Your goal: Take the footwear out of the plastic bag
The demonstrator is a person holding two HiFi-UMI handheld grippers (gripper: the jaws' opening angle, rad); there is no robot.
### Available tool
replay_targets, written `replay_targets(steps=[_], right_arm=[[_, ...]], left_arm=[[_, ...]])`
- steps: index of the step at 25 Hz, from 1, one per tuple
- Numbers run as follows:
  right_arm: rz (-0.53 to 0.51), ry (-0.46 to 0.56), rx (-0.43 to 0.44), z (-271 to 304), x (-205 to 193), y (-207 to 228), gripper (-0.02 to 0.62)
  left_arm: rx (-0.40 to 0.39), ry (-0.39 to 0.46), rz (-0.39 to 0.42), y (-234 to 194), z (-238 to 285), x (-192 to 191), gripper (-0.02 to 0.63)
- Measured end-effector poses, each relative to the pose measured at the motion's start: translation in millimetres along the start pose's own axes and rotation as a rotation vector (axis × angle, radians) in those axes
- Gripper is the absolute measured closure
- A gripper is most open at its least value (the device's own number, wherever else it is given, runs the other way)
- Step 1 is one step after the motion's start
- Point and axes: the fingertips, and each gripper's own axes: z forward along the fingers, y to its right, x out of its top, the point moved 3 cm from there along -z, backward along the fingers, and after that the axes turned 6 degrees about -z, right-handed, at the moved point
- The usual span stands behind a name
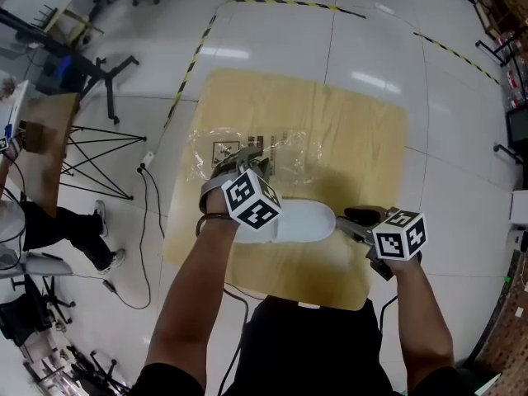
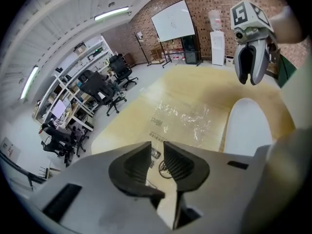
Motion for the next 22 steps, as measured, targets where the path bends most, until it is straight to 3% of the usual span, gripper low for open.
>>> replay_targets(steps=[5, 6, 8, 11, 14, 18, 22], right_arm=[[0.029, 0.138, -0.091, -34, 4, -26, 0.46], [0.036, 0.193, -0.096, -43, 6, -35, 0.482], [0.058, 0.314, -0.085, -62, 10, -57, 0.594], [0.059, 0.419, -0.054, -81, 5, -88, 0.594], [-0.037, 0.39, -0.033, -93, -16, -118, 0.594], [-0.248, 0.298, -0.01, -102, -56, -172, 0.594], [-0.324, 0.308, -0.012, -132, -124, -204, 0.595]], left_arm=[[-0.016, 0.126, -0.098, 0, -56, -9, 0.56], [-0.032, 0.168, -0.133, 3, -70, -12, 0.572], [-0.09, 0.258, -0.229, 16, -101, -20, 0.593], [-0.201, 0.376, -0.393, 49, -151, -38, 0.598], [-0.243, 0.433, -0.516, 97, -196, -55, 0.598], [-0.176, 0.432, -0.669, 163, -243, -87, 0.598], [-0.144, 0.458, -0.887, 251, -286, -108, 0.598]])
